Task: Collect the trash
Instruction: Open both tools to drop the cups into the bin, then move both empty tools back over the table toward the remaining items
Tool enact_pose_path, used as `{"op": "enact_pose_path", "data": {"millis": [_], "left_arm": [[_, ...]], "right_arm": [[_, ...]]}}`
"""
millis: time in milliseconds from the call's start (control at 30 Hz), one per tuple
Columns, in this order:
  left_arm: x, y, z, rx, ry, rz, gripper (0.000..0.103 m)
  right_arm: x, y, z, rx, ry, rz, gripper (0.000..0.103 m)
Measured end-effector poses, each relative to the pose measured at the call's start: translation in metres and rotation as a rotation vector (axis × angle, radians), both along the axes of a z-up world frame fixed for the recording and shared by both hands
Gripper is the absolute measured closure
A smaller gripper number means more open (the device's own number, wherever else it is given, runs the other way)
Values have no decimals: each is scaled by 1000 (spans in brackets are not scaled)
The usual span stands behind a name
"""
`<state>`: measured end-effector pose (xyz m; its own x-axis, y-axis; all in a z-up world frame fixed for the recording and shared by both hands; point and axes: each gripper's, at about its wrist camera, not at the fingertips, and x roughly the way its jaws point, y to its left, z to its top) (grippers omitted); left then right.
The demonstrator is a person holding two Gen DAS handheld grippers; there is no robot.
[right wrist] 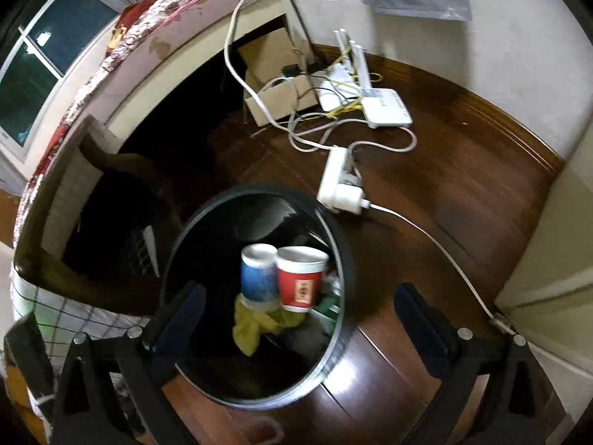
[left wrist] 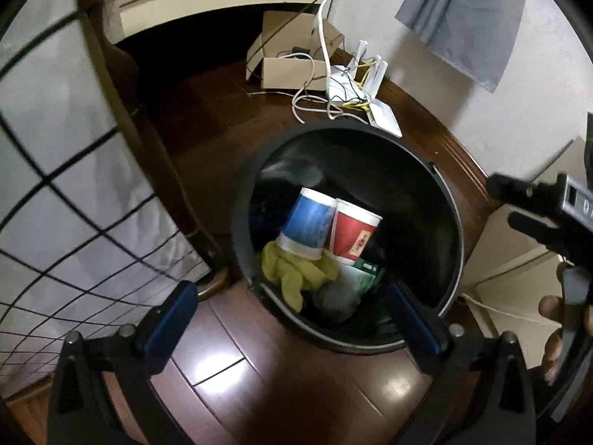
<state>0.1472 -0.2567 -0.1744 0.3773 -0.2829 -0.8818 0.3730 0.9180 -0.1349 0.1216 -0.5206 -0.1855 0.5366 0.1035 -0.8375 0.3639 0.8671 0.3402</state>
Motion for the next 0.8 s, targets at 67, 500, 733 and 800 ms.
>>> {"op": "enact_pose_path", "data": {"millis": [67, 500, 733, 800], "left_arm": [[-4, 5, 6, -4, -14, 0, 1], [-14, 13, 31, -22, -86, 10, 1], [-23, 29, 57, -37, -145, 15, 1], [-25, 34, 63, -41, -157, 25, 1]], "right_arm": [[-6, 1, -1, -2, 7, -5, 1], [-19, 41, 27, -186, -33, 83, 1], [-30, 67, 49, -251, -77, 131, 1], [-33, 72, 56, -259, -90, 139, 1]]}}
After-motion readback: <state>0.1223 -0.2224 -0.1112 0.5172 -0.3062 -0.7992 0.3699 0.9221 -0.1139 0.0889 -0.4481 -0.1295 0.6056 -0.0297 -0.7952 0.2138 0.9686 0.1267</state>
